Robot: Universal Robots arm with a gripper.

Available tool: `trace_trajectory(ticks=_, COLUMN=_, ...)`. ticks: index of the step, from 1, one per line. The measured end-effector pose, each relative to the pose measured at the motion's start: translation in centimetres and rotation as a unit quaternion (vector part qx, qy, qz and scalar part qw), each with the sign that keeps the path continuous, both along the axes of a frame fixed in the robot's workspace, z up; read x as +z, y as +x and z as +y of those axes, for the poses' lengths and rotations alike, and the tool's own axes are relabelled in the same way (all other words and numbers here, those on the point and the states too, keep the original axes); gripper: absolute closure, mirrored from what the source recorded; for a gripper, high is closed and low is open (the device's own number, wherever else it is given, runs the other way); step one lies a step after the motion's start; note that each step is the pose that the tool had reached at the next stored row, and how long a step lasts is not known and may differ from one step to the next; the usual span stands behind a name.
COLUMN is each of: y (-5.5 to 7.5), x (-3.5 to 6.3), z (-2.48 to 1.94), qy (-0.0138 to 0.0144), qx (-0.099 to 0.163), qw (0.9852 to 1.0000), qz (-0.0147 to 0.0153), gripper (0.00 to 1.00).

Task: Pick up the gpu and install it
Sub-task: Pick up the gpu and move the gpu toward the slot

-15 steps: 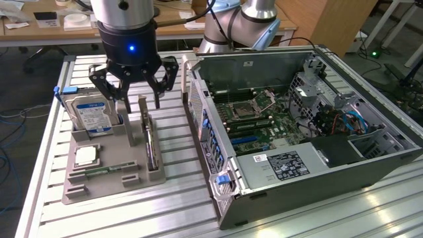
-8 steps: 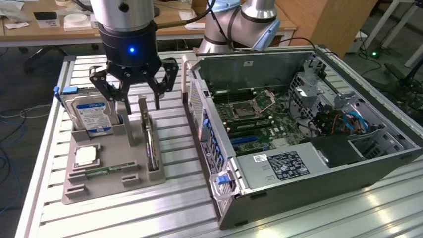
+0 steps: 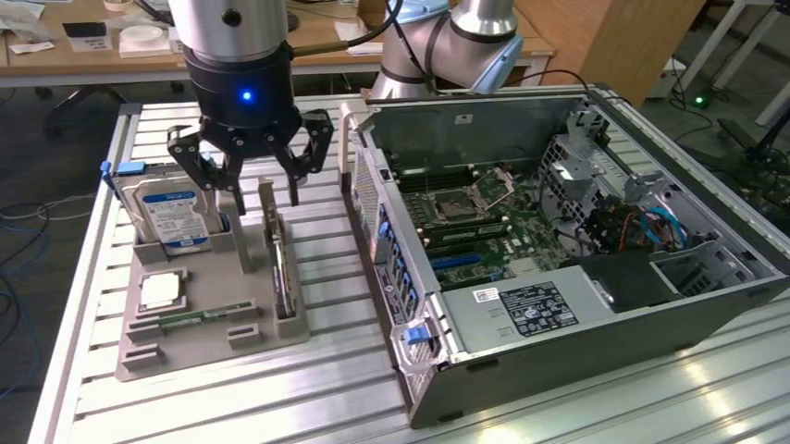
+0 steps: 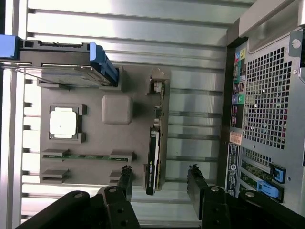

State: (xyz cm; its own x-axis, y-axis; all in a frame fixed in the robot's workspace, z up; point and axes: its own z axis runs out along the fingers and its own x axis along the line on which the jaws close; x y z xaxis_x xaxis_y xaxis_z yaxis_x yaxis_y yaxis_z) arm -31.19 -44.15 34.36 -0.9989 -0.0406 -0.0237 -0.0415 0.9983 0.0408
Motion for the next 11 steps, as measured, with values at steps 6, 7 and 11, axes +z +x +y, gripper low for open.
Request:
trace_trajectory(ticks=6, y=-0.01, x=-0.18, z=-0.01, qy=0.0000, qx=0.000, qw=1.0000, qz=0.0000, gripper=0.41)
trace_trajectory(ticks=7, y=-0.01, x=-0.21, z=-0.02, qy=0.0000, qx=0.000, qw=1.0000, qz=0.0000, gripper=0.41)
trace_trajectory(ticks=11, y=-0.01, x=-0.33, z=-0.03, qy=0.0000, qx=0.000, qw=1.0000, qz=0.0000, gripper=0.41)
